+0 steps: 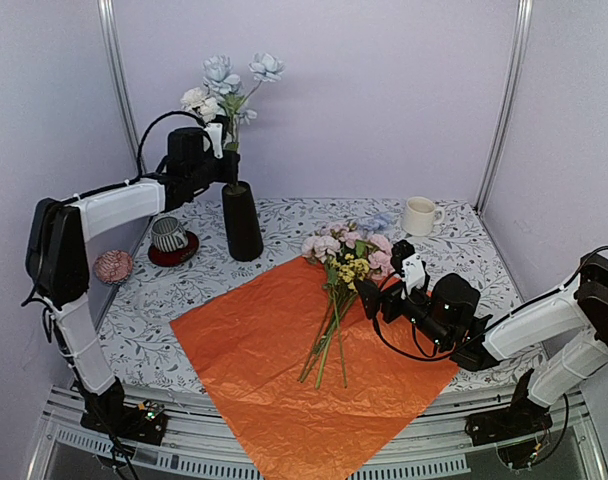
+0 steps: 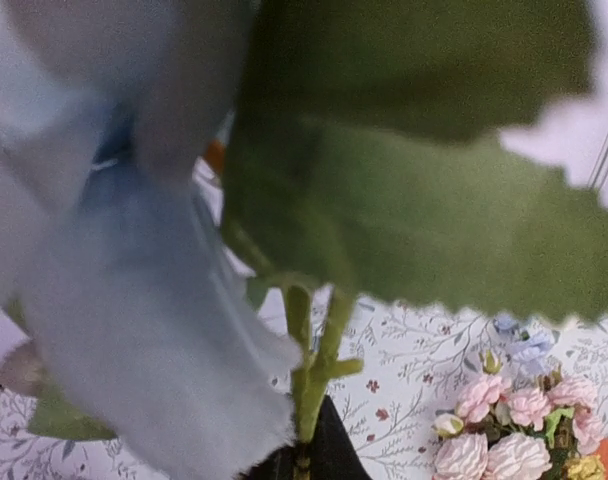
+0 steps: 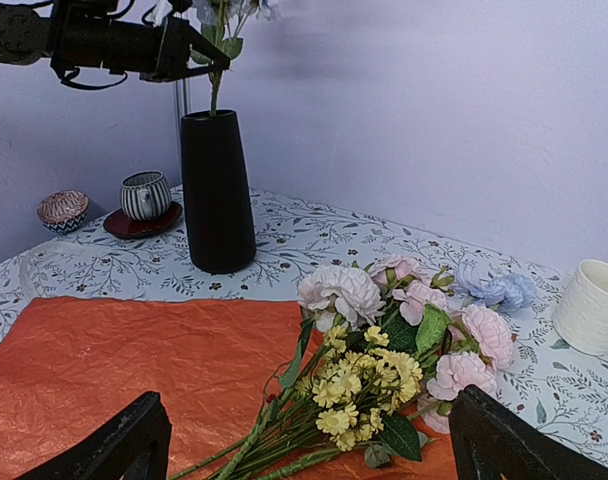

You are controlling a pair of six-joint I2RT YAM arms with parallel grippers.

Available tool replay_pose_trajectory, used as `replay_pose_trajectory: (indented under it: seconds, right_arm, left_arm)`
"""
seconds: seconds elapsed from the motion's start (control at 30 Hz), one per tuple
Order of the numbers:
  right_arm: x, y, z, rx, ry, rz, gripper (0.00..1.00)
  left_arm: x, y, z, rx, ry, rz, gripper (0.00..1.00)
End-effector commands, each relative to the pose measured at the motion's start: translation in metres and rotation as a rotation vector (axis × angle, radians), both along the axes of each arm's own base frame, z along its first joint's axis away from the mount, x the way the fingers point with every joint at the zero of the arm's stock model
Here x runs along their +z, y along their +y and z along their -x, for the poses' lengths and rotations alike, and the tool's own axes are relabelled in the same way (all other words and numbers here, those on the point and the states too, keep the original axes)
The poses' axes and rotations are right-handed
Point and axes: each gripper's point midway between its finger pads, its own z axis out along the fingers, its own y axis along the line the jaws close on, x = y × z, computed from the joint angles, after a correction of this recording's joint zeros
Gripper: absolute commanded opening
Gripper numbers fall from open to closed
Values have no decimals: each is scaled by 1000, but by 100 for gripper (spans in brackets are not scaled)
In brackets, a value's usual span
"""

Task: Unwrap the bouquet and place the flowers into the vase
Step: Place the fake flower in the vase, then pick up the fake flower from the flattened wrapping paper.

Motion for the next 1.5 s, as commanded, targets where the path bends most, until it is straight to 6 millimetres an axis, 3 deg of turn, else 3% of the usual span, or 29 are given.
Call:
replay_pose_trajectory:
  seconds: [0.0, 0.17, 0.3, 0.5, 0.77, 0.97, 1.13, 1.27, 1.47]
  right_arm:
    - [4, 3, -3, 1, -7, 0, 99]
    - [4, 4, -3, 2, -7, 1, 99]
    - [3, 5, -3, 6, -4, 6, 99]
    - [2, 7, -4, 11, 0, 9, 99]
    - [1, 8, -4, 16, 7, 11, 99]
    - [-6, 14, -7, 19, 29, 29, 99]
    - [-7, 20, -8, 33, 63, 14, 99]
    - [-8, 16, -21, -59, 134, -9, 99]
    - [-16, 14, -37, -177, 262, 11, 99]
  left_arm:
    - [-35, 11, -11, 69, 133, -3, 8]
    - [-38, 17, -4, 88, 172, -13, 39]
    - [-34, 12, 7, 52, 172, 1, 50]
    - [-40, 10, 28, 10, 204, 32, 55]
    - [-33, 3, 65, -63, 216, 58, 59]
    - [-25, -5, 108, -129, 221, 79, 59]
    - [-51, -9, 146, -168, 288, 96, 56]
    - [-71, -9, 179, -183, 308, 86, 56]
    - [-65, 0, 219, -223, 258, 145, 58]
